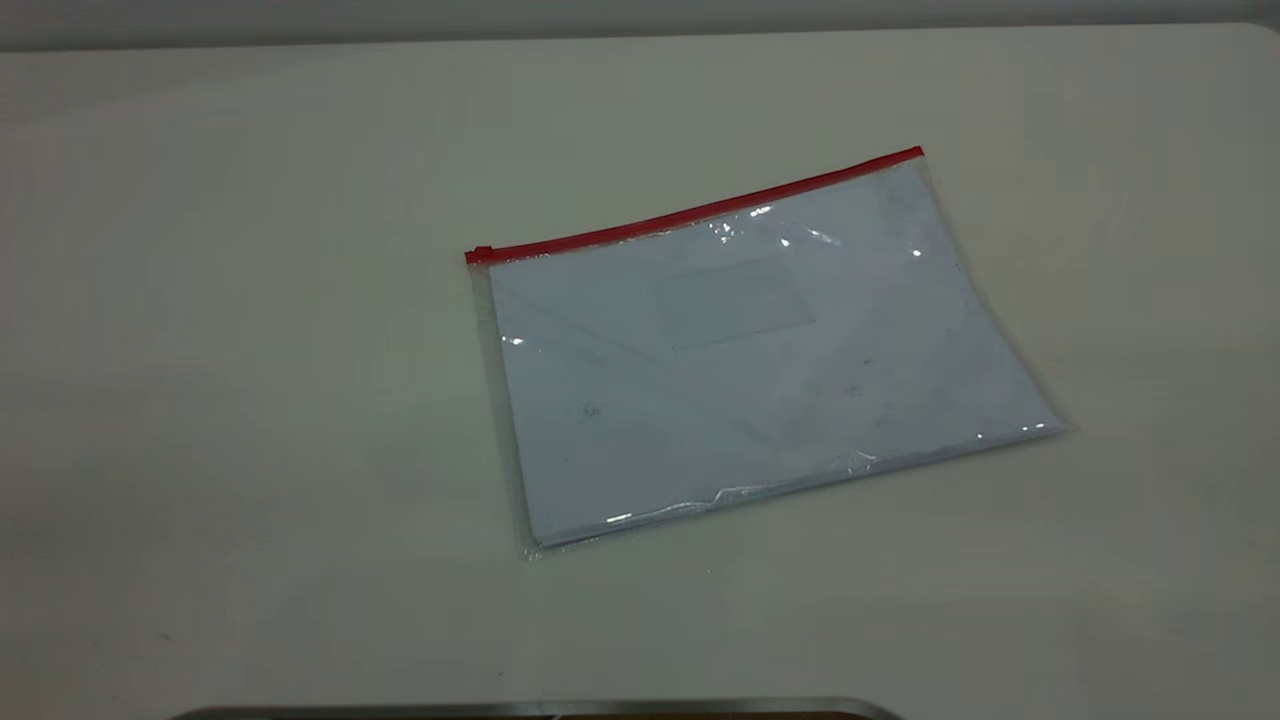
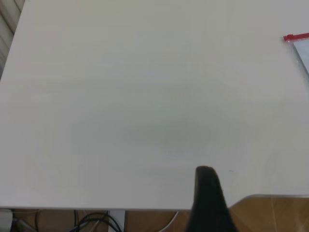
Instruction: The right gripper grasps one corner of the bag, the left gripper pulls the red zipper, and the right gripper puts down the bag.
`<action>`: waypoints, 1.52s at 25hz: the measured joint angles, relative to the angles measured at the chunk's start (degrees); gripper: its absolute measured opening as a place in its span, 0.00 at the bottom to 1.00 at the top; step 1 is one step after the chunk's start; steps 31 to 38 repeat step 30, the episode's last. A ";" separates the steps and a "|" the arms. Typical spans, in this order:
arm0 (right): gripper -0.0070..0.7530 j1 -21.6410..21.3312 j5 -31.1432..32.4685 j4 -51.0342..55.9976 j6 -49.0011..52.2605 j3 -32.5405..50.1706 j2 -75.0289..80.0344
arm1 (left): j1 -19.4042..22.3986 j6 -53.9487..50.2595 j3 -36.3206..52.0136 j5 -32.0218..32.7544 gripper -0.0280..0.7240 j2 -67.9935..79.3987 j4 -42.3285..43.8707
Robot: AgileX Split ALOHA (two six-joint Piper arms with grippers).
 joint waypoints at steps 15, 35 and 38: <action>0.77 2.64 0.00 -2.28 3.81 0.00 0.00 | 0.00 -0.35 0.00 0.00 0.82 0.00 0.00; 0.77 2.71 0.00 -2.28 3.81 0.00 0.00 | 0.00 -0.05 0.00 0.00 0.82 0.00 0.00; 0.77 2.71 0.00 -2.28 3.81 0.00 0.00 | 0.00 -0.05 0.00 0.00 0.82 0.00 0.00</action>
